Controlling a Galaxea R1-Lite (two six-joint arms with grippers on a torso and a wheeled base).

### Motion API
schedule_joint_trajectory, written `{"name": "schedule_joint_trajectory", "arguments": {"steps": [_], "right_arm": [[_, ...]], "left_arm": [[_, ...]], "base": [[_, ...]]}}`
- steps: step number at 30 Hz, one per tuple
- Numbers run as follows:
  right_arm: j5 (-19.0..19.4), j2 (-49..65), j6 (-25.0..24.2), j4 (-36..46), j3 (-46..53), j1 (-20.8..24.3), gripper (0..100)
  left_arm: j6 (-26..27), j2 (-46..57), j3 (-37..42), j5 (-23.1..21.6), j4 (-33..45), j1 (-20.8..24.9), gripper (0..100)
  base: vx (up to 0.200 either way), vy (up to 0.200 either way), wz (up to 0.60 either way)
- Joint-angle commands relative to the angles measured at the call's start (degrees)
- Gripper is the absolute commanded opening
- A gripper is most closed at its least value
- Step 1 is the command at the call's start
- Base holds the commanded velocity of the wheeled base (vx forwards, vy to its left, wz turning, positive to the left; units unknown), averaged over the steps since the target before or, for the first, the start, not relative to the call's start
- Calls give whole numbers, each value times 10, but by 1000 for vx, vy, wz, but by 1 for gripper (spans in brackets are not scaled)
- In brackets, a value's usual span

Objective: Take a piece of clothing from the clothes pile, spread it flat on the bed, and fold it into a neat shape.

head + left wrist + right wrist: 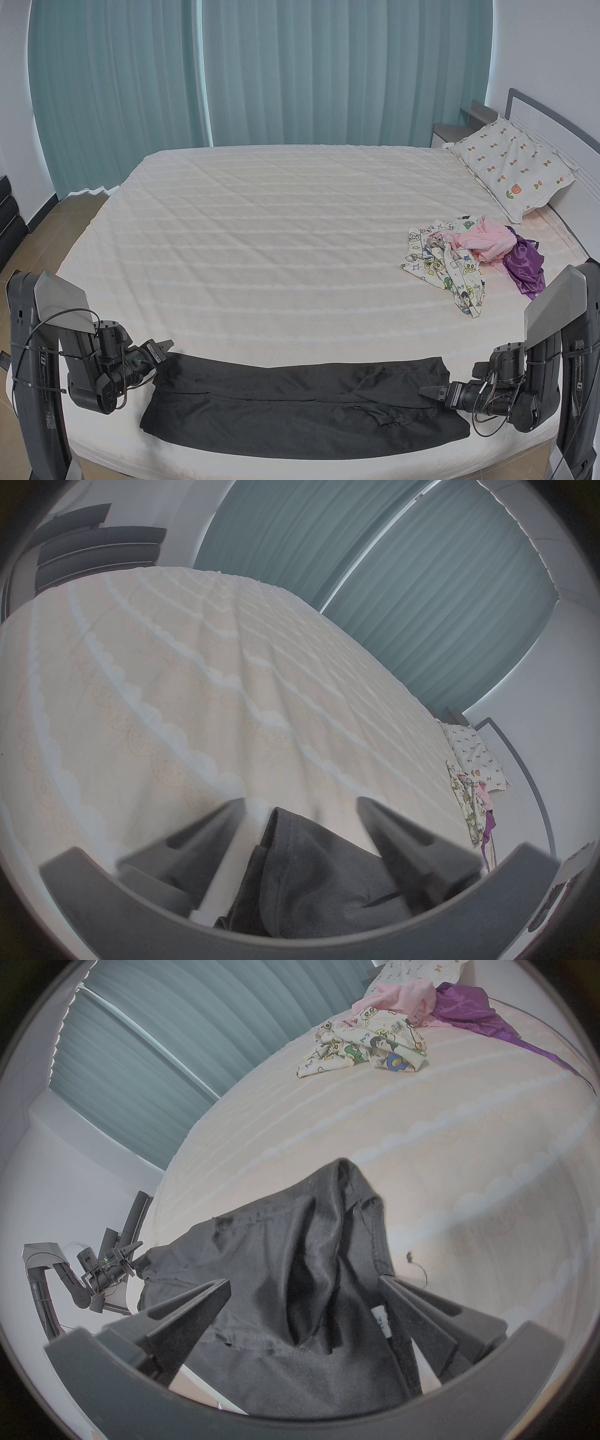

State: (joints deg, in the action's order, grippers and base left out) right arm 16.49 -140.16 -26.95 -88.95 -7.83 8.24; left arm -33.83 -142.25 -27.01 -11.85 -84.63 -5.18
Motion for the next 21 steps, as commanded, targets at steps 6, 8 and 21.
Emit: {"name": "schedule_joint_trajectory", "arguments": {"steps": [6, 8, 21], "right_arm": [[0, -1, -13, -7, -30, -11, 100], [0, 1, -44, -7, -41, -6, 100], [-3, -21, -63, -6, -62, 6, 0]], "left_arm": [[-1, -7, -1, 0, -1, -8, 100], [-2, -7, -1, 0, -1, -8, 100], [-3, -6, 6, 0, -1, -8, 100]], "base": [[0, 0, 0], [0, 0, 0], [0, 0, 0]]}}
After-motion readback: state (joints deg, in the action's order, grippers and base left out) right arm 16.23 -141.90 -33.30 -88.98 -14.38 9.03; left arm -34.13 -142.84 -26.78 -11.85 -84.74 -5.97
